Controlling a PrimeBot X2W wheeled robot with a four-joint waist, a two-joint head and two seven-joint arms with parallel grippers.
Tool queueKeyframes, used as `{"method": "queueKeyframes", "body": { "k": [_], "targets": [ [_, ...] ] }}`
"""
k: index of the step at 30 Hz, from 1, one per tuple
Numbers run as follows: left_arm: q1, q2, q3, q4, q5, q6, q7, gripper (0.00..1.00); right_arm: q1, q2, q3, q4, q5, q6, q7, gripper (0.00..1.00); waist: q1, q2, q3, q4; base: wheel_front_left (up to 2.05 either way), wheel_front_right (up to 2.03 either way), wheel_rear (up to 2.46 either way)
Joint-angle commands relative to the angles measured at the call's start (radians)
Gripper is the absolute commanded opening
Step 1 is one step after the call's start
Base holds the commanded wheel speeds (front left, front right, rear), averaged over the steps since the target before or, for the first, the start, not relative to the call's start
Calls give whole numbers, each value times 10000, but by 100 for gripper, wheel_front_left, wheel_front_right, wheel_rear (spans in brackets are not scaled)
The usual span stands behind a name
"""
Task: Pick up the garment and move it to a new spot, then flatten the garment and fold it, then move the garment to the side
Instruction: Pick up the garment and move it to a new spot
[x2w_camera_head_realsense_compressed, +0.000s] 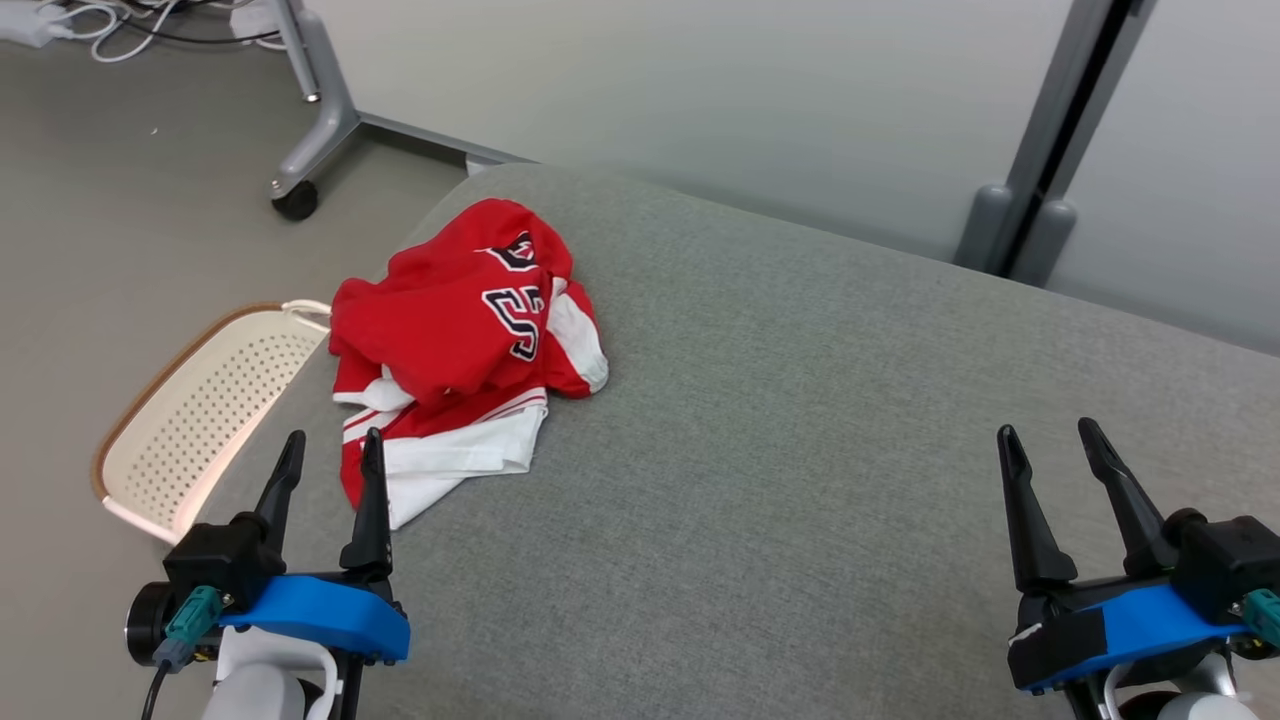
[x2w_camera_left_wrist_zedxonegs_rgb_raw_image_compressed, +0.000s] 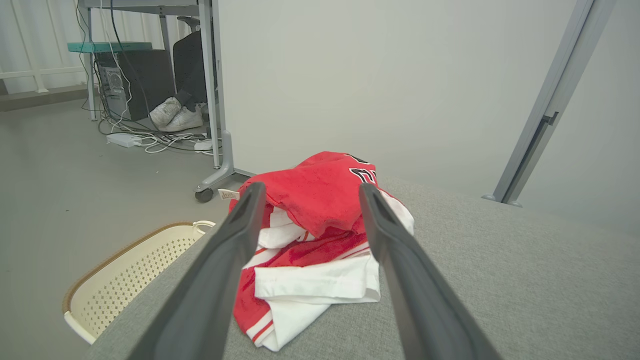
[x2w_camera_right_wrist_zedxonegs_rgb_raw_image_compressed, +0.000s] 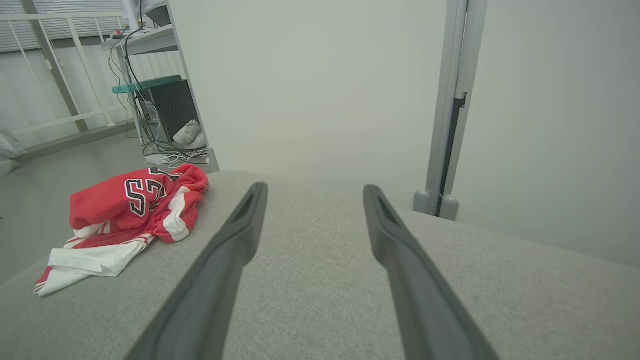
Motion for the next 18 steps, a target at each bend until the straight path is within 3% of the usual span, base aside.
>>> {"method": "queueKeyframes", "body": {
  "k": [1,11,18],
  "targets": [
    [6,-11,69,-50,62,-41,-27,100,-75,-6,-12,-57,-63,3,60,100,0,-1,87,138,0,0,0],
    [-251,-164,445,-134,131,-88,-25,100,-220,-8,21,-200,-221,3,213,100,0,-1,437,193,0,0,0],
    [-1214,-227,524,522,-27,-138,-25,100,-629,-24,37,-602,-584,3,602,100,0,-1,1425,-105,0,0,0]
  ]
}}
